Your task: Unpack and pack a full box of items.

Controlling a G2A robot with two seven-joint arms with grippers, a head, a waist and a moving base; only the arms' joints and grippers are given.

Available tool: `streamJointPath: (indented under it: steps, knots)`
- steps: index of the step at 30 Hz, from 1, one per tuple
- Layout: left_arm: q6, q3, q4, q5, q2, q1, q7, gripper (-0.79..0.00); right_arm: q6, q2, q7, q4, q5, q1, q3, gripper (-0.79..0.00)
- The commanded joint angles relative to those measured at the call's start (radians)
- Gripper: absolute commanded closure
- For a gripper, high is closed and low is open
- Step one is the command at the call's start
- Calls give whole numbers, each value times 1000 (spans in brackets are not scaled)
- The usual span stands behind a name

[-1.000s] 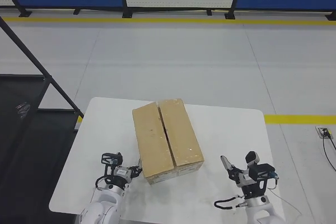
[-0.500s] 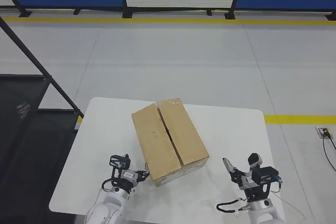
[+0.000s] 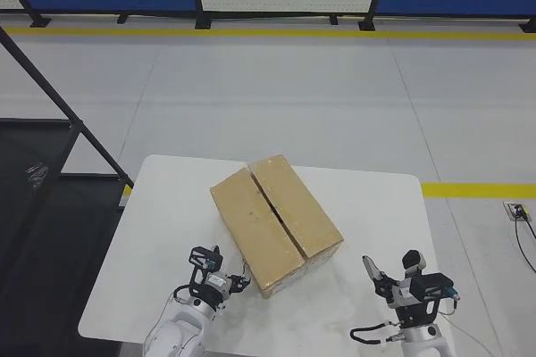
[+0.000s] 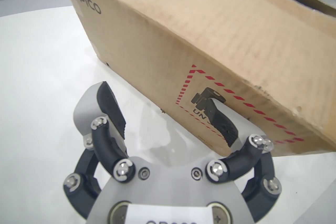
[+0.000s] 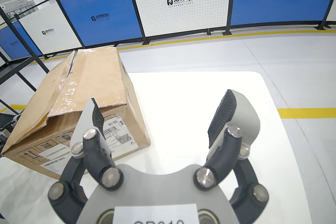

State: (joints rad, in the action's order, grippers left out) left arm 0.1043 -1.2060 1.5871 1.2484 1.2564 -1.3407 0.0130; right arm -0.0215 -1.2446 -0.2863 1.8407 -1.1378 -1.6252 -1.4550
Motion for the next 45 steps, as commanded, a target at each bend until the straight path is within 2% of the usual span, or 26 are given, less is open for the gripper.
streamJointPath:
  steps: [1, 27, 31, 36, 45]
  knots:
    - [7, 6, -2, 4, 1, 6, 2, -785, -1, -1, -4, -3, 3, -5, -4, -785]
    - [57, 110, -57, 12, 31, 117, 30, -785, 18, -11, -28, 27, 6, -62, -42, -785]
    - [62, 106, -58, 5, 32, 120, 21, -785, 19, -12, -22, 40, -11, -66, -38, -785]
    - [52, 41, -27, -30, 24, 82, -9, -785, 21, -14, 2, 59, -36, -62, -25, -785]
    - [54, -186, 63, -132, -5, -35, -60, -785, 21, -14, 2, 59, -36, -62, -25, -785]
